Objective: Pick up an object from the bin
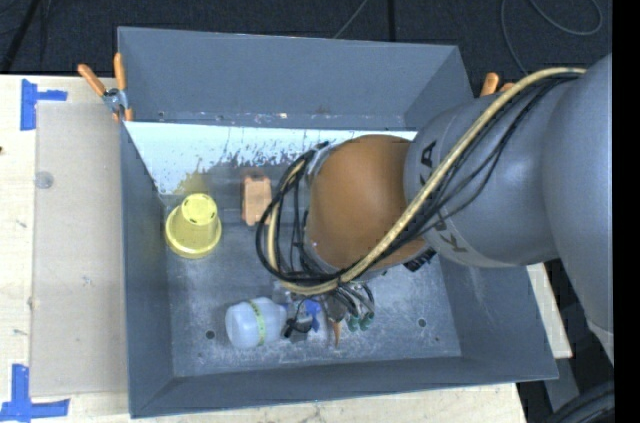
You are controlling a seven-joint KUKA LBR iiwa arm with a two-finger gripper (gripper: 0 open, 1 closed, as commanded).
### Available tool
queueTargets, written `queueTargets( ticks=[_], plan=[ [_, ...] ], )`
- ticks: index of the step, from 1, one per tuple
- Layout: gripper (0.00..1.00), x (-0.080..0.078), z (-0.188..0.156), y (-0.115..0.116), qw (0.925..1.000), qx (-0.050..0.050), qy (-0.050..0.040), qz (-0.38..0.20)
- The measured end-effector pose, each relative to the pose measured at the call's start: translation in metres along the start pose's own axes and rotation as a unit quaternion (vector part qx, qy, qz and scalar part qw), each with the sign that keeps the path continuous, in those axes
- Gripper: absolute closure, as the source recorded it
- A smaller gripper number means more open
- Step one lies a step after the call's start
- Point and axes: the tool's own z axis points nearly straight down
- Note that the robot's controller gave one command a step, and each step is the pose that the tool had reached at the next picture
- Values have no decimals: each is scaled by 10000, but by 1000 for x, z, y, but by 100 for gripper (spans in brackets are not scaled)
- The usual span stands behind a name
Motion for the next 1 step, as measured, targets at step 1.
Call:
queueTargets(
  ticks=[1],
  plan=[
    [100, 3, -28, 2, 10000, 3, 67, -65]
  ],
)
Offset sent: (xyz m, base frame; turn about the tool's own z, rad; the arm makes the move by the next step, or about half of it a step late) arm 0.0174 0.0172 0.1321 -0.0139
